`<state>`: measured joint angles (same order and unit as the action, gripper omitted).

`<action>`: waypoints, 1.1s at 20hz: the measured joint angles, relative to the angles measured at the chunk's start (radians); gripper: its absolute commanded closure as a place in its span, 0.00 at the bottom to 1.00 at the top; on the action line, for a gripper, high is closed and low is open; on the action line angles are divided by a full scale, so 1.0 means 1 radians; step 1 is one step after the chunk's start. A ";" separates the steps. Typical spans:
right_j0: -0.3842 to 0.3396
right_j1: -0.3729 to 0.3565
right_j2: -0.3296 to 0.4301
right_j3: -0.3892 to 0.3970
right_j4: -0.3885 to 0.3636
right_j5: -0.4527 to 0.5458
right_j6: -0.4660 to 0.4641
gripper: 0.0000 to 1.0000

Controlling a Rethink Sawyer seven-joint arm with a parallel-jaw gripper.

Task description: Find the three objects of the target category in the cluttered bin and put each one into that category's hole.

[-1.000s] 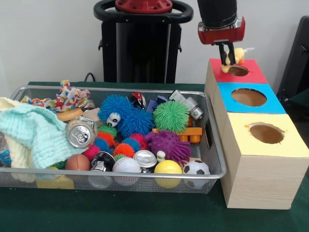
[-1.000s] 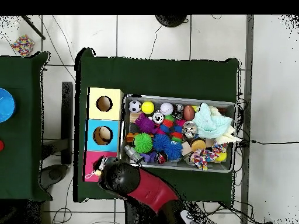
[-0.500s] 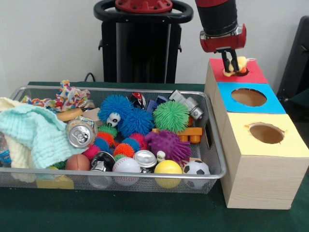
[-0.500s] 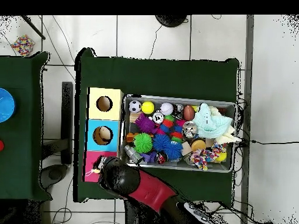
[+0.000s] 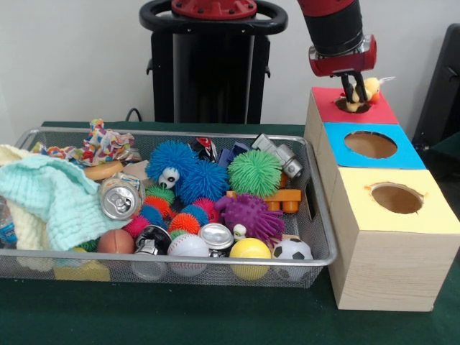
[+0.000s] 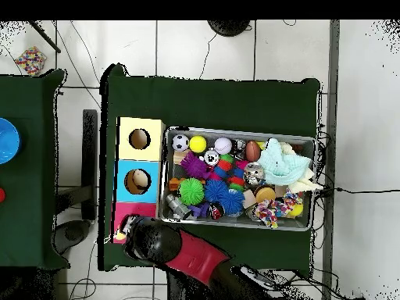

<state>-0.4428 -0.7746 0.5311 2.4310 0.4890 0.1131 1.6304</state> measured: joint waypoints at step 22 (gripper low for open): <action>0.012 0.001 0.001 0.003 0.000 -0.001 0.038 1.00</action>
<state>-0.4313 -0.7733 0.5325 2.4336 0.4894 0.1124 1.6683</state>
